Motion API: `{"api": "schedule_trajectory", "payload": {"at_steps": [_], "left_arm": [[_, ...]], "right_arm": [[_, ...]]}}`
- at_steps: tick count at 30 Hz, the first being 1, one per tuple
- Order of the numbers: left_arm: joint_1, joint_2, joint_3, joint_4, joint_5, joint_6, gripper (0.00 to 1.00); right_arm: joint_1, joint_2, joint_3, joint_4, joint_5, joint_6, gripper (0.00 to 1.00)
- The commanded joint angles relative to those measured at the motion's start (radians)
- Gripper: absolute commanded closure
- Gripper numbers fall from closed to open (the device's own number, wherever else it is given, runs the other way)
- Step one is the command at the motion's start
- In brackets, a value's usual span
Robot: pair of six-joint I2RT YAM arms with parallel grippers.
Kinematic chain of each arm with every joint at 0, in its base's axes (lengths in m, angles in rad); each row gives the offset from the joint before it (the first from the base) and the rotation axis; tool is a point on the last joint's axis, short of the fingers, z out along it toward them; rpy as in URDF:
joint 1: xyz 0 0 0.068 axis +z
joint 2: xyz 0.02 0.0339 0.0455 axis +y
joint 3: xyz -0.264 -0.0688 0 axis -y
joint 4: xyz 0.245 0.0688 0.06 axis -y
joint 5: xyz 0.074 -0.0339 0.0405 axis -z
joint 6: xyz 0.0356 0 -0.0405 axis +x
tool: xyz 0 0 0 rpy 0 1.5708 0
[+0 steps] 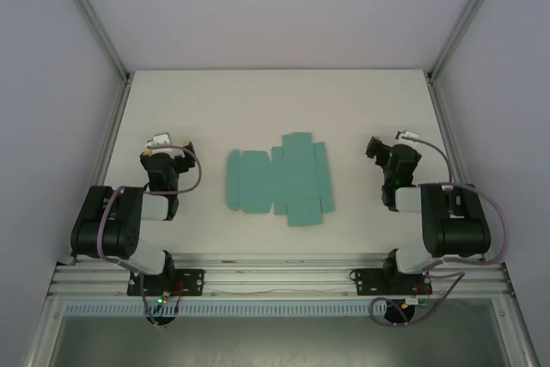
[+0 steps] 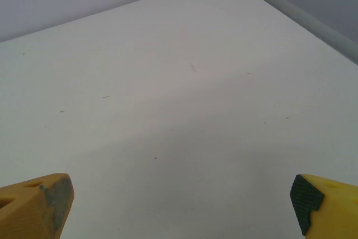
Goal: Assemble paper box
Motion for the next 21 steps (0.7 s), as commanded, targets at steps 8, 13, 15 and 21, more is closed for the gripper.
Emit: {"api": "schedule_trajectory", "payload": {"at_steps": [8, 13, 15, 21], "left_arm": [[-0.011, -0.004, 0.016, 0.012, 0.001, 0.012, 0.00], [-0.011, -0.004, 0.017, 0.010, 0.000, 0.014, 0.00], [-0.014, -0.002, 0.020, 0.006, -0.003, 0.017, 0.00], [-0.022, -0.001, 0.033, -0.017, 0.025, 0.037, 0.00]], "right_arm": [[-0.002, -0.013, 0.002, 0.000, 0.018, 0.013, 0.00], [-0.002, -0.011, 0.001, 0.000, 0.018, 0.015, 0.00], [-0.001, -0.012, 0.002, 0.000, 0.017, 0.015, 0.00], [-0.002, -0.011, 0.003, -0.002, 0.017, 0.015, 0.00]]}}
